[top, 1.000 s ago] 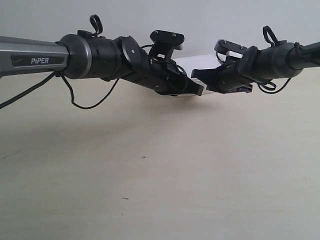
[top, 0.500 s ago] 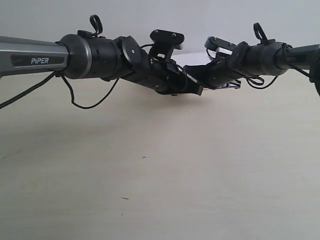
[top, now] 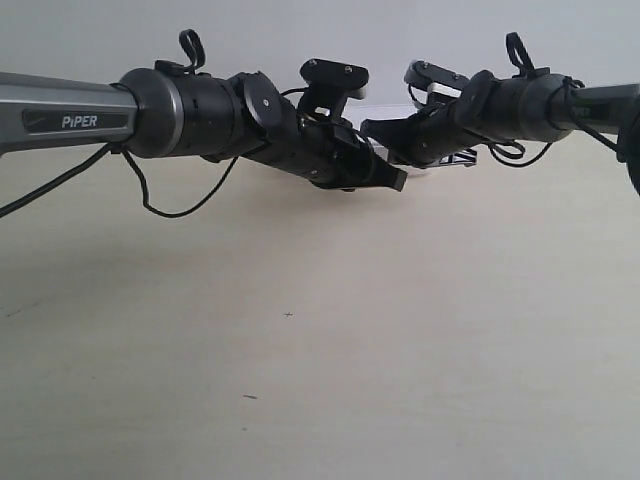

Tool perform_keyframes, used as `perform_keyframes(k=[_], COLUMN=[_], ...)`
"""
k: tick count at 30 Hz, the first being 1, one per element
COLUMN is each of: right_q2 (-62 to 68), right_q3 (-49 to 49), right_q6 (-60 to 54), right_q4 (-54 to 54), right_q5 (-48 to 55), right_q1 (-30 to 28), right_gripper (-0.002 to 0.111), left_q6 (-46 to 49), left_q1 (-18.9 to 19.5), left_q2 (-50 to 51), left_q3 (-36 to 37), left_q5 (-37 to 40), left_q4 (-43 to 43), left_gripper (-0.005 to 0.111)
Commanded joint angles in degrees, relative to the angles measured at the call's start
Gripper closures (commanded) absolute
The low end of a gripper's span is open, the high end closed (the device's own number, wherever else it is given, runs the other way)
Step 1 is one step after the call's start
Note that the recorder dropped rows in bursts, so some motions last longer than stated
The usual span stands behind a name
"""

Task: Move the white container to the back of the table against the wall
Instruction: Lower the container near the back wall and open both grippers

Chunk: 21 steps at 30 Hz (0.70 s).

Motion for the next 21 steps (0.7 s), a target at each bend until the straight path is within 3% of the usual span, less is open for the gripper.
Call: perform_keyframes(k=[1,21], right_q2=[-0.1,-0.8], right_q3=[-0.7,-0.7], right_q6=[0.0,0.0], right_q4=[-3.9,-5.8], right_q5=[-1.8,6.1], right_q1=[-0.1,-0.1], right_gripper=[0.108,0.108], left_q6=[0.9,1.5], left_q1=[-0.2,-0.2], left_q2=[-1.5,-3.7], left_q3=[0.2,0.2], left_q5=[0.5,3.1], left_q4=[0.0,0.3], left_gripper=[0.107,0.107])
